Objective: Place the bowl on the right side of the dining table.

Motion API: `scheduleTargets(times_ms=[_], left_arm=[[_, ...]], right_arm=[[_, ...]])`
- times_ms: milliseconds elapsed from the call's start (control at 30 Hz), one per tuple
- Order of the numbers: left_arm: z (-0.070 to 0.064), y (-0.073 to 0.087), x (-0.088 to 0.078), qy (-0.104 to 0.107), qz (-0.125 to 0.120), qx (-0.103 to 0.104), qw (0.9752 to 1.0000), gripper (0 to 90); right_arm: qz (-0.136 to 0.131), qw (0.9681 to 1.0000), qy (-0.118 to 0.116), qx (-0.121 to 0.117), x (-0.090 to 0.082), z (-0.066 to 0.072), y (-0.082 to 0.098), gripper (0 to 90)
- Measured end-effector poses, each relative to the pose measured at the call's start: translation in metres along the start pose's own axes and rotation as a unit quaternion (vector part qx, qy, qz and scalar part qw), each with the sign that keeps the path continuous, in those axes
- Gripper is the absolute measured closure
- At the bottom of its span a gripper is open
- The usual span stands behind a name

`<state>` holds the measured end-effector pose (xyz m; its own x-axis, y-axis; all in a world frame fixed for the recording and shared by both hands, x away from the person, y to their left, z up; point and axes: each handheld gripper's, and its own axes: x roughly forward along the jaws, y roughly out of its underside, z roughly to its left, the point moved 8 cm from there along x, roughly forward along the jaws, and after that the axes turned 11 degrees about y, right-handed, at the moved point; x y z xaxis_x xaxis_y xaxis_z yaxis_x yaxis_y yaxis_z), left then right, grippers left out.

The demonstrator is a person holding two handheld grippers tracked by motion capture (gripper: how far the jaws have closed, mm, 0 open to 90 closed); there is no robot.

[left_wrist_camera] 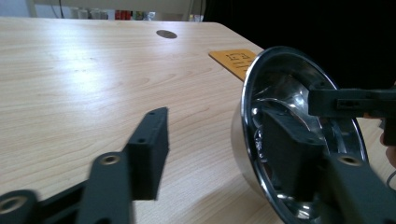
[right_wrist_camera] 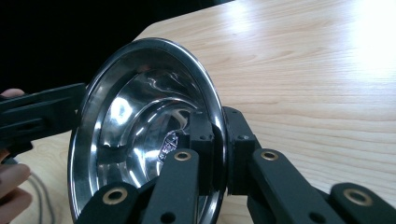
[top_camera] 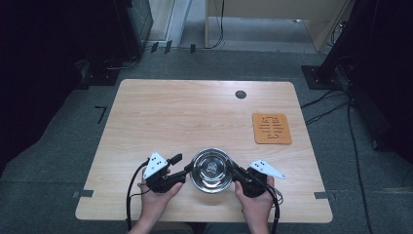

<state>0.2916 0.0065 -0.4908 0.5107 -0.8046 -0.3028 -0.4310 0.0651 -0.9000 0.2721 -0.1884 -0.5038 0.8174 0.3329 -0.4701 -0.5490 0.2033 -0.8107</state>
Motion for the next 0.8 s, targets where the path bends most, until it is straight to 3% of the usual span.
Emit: scheduleTargets(times_ms=[167,267,367,467,600,800], left_arm=[[0.006,0.001,0.000,-0.014,0.007,-0.010,0.9998,18.7],[0.009,0.002,-0.001,-0.022,0.012,-0.010,0.9996,16.2],[0.015,0.004,-0.003,-0.056,0.022,0.000,0.9982,14.1],[0.020,0.005,-0.005,-0.058,0.021,-0.015,0.9980,14.1],[0.029,0.007,-0.008,-0.064,0.025,-0.020,0.9974,14.1],[0.048,0.013,-0.013,-0.094,0.032,-0.036,0.9944,14.2]], right_arm=[[-0.005,0.9999,0.013,0.003,0.000,-0.009,-0.003,85.3],[-0.006,0.9998,0.018,0.009,-0.002,-0.014,-0.005,85.3],[-0.009,0.9996,0.022,0.014,-0.003,-0.018,-0.007,85.3],[-0.012,0.9995,0.025,0.017,-0.003,-0.021,-0.009,85.3],[-0.013,0.9993,0.029,0.022,-0.004,-0.025,-0.011,85.3],[-0.015,0.9990,0.034,0.025,-0.005,-0.030,-0.012,85.3]])
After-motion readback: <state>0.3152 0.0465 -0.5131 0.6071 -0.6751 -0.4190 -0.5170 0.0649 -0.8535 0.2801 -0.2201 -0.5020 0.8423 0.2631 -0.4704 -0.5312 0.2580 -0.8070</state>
